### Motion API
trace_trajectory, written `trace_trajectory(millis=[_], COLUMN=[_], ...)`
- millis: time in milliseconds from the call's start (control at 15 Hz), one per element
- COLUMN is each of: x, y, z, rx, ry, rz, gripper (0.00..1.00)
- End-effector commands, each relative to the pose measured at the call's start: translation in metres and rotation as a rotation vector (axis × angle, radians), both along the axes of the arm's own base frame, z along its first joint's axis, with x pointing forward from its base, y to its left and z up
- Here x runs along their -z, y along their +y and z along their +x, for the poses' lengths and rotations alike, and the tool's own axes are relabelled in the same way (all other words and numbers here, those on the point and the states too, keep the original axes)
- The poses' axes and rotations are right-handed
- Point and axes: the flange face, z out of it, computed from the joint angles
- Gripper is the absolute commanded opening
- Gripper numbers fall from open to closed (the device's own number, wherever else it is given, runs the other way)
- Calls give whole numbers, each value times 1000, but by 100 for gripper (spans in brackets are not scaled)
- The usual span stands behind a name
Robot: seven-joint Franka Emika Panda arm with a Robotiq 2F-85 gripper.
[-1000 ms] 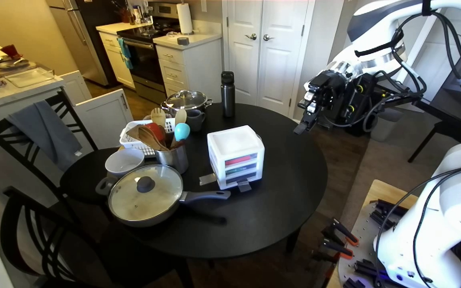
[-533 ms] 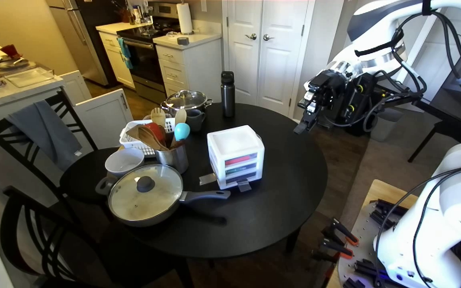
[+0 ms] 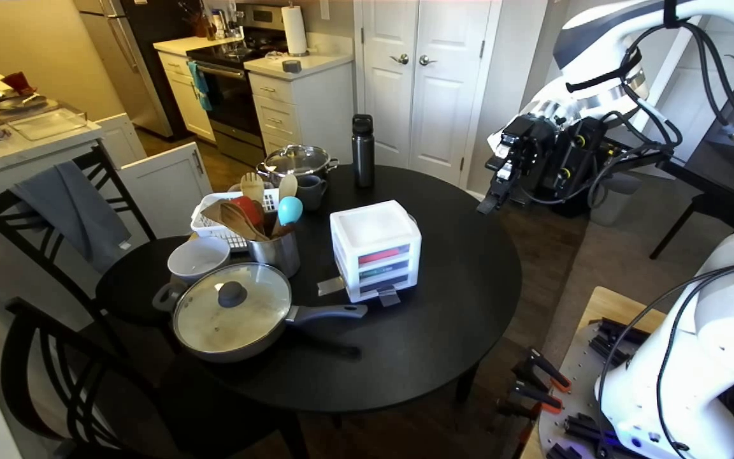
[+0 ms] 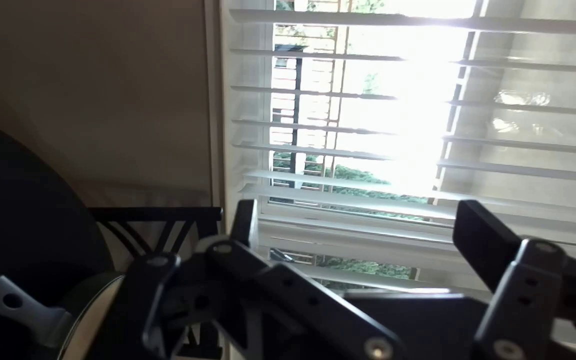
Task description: Open the first top drawer
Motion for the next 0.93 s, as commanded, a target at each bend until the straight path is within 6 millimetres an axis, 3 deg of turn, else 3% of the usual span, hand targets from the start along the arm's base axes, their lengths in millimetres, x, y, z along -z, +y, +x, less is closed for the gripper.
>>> trace_trajectory(millis=[0,400,867], x=[22,72,135], y=[-30,-63,-121], z=[9,40,75], rx=[-29,14,168], ry=[-17,-34,64], rz=[126,176,-21], gripper=[100,100,100])
